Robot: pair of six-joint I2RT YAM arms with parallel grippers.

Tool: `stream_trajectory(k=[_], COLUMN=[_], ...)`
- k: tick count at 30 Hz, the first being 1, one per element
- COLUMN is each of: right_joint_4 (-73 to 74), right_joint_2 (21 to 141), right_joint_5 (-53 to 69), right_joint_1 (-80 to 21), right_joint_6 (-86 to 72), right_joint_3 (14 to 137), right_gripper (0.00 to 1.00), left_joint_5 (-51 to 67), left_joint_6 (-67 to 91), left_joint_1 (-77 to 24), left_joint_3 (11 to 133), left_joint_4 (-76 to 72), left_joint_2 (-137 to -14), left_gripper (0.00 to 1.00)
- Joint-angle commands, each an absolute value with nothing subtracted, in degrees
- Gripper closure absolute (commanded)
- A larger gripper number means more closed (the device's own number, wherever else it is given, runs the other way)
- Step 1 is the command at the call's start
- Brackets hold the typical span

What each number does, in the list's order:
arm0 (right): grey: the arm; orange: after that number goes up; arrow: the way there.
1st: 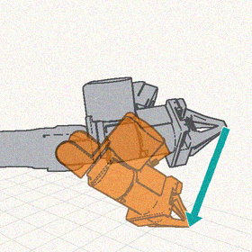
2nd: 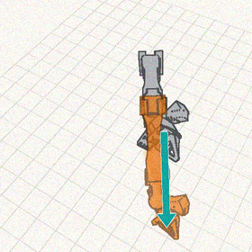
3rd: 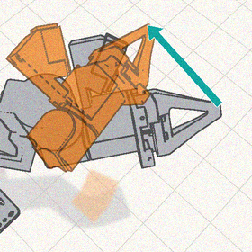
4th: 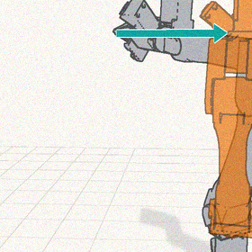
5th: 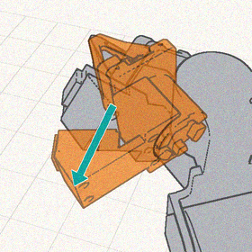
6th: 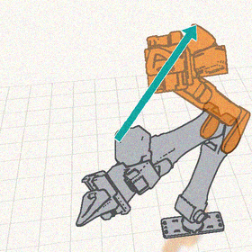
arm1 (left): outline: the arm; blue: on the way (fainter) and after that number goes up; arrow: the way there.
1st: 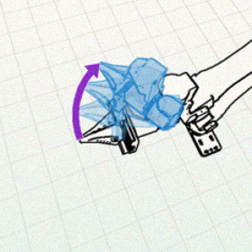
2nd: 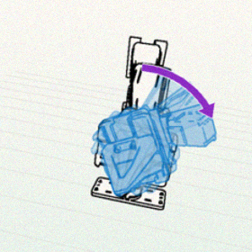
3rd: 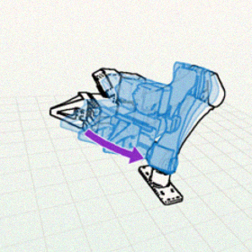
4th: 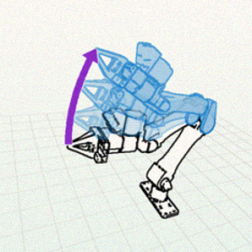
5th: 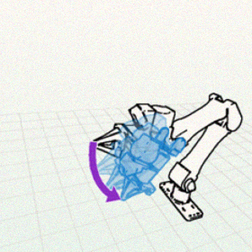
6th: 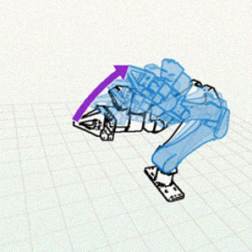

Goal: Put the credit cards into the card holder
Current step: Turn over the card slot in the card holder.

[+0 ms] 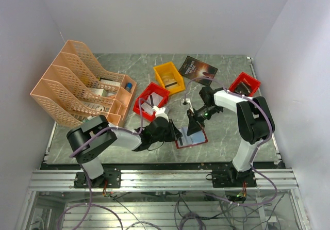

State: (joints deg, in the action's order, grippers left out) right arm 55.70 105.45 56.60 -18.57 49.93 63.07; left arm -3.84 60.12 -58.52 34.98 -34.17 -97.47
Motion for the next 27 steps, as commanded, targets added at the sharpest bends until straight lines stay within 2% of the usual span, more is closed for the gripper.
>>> stream_trajectory(k=[1,7,12,18,24,27], right_joint_4=[48.0,43.5,43.6,43.7,44.3,44.5], right_joint_2=[104.6,107.0,107.5,107.7,107.3,107.8], right_joint_5=[52.6,47.7,46.9,46.8,47.6,47.7], right_joint_1=[-20.9,-24.1,-24.9,-25.0,-24.9,-24.9], right_joint_6=[41.8,34.8,34.8,35.0,35.7,35.8], right_joint_3=[61.7,61.7,62.0,62.1,62.2,62.3], right_gripper=[0.93,0.98,0.98,0.97,0.96,0.96], left_joint_5=[-8.1,-13.5,-16.4,-15.2,-7.1,-10.9], left_joint_6=[57.5,55.1,51.8,49.0,52.7,52.6], left_joint_1=[-58.1,-58.1,-58.2,-58.1,-58.4,-61.5], left_joint_3=[35.8,35.5,35.6,32.9,28.4,30.9], left_joint_4=[-25.1,-15.6,-9.2,-10.8,-18.7,-13.4], left_joint_2=[-92.7,-85.5,-80.1,-74.0,-74.8,-75.6], left_gripper=[0.73,0.73,0.73,0.71,0.61,0.55])
